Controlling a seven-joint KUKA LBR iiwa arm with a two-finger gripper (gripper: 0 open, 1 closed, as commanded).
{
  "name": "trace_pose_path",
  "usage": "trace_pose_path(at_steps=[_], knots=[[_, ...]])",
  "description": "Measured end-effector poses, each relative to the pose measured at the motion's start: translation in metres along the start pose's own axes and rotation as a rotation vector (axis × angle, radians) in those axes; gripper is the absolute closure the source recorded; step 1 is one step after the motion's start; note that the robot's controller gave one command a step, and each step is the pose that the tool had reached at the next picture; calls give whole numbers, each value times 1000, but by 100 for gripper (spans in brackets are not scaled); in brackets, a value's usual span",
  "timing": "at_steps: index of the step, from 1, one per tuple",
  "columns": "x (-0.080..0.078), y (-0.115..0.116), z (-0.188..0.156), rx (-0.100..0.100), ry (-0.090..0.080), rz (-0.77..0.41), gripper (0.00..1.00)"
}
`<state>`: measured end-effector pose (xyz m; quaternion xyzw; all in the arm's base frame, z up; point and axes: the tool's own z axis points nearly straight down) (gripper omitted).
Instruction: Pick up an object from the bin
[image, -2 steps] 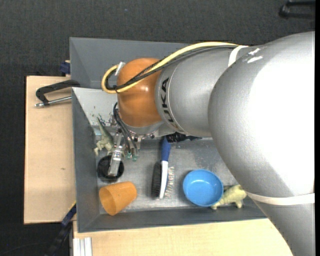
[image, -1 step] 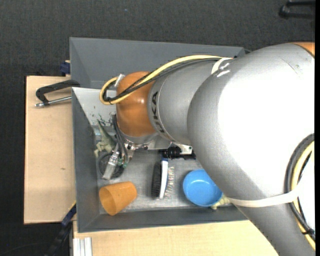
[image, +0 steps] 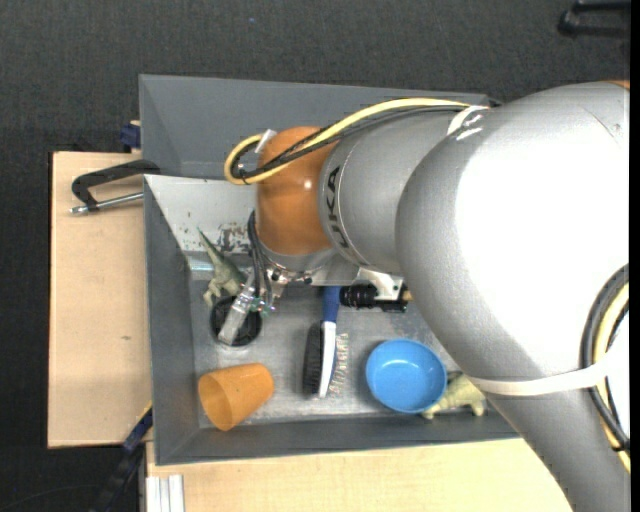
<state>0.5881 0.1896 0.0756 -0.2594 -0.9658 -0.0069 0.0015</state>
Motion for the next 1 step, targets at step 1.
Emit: trace_pose_path(at_steps=[1], knots=[[0,1,-3,1,1,-2,100]])
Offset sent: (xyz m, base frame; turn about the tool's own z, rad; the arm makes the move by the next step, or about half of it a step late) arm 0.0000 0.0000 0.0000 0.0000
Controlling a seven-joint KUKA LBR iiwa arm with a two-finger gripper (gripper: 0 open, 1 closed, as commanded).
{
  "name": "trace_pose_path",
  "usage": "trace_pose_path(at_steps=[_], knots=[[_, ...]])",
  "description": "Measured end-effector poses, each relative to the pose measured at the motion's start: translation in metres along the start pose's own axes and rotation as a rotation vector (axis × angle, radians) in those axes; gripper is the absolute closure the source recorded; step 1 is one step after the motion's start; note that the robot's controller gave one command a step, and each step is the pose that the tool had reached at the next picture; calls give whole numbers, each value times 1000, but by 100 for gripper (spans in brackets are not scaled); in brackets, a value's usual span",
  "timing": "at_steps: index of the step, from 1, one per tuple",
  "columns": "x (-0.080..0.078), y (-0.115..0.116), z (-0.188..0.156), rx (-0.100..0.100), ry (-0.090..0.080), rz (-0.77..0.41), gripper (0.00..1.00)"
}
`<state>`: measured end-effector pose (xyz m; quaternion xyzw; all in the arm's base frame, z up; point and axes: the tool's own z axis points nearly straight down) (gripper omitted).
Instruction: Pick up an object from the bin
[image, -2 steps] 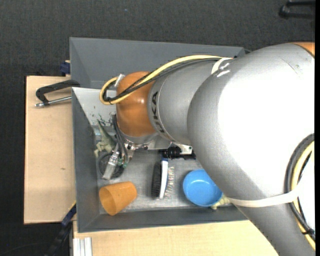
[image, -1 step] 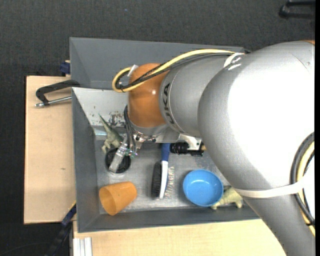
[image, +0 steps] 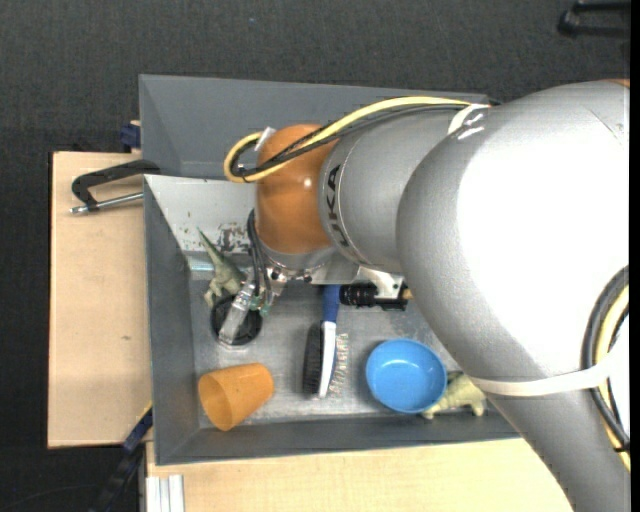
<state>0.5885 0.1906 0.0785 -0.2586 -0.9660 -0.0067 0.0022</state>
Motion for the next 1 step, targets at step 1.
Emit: trace_pose_path(at_steps=[1], knots=[[1,3,-27,6,-10,-4,100]])
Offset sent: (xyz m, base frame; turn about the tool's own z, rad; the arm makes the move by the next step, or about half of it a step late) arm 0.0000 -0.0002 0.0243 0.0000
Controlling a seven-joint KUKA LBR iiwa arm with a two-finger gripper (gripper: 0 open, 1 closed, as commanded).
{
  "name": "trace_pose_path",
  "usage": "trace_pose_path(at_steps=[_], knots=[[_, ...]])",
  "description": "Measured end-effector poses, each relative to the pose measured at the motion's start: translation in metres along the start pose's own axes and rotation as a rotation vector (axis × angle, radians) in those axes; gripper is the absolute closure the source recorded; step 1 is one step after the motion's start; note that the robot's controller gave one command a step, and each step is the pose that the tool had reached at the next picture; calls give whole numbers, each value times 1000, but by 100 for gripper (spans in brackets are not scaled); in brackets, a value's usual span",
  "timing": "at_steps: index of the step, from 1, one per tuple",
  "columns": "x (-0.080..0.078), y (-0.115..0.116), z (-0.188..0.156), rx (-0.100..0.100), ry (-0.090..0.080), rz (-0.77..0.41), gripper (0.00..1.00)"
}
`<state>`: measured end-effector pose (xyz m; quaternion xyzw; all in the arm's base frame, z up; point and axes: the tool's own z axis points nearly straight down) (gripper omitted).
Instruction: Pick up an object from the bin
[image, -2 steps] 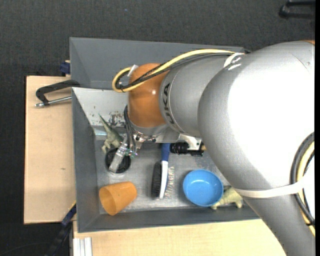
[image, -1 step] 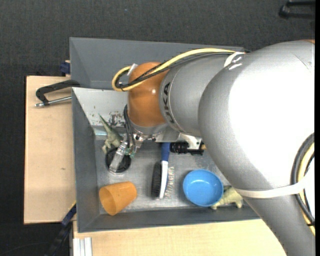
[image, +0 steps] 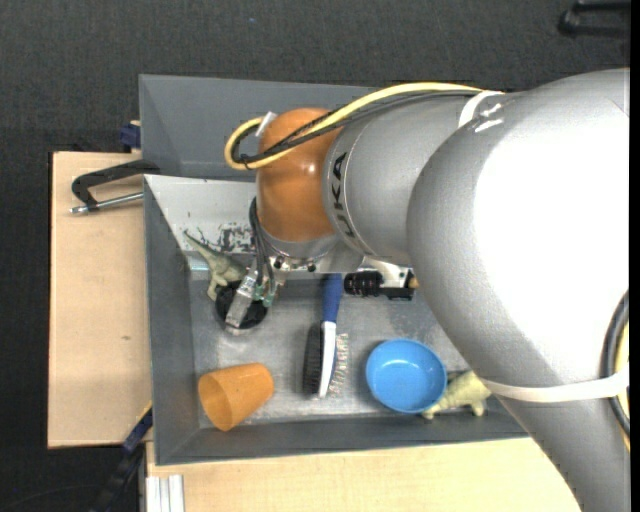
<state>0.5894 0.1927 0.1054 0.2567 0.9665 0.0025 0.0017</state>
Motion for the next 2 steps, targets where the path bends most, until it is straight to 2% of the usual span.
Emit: trace_pose_path(at_steps=[2], knots=[[0,4,-49,-1,-2,-6,100]])
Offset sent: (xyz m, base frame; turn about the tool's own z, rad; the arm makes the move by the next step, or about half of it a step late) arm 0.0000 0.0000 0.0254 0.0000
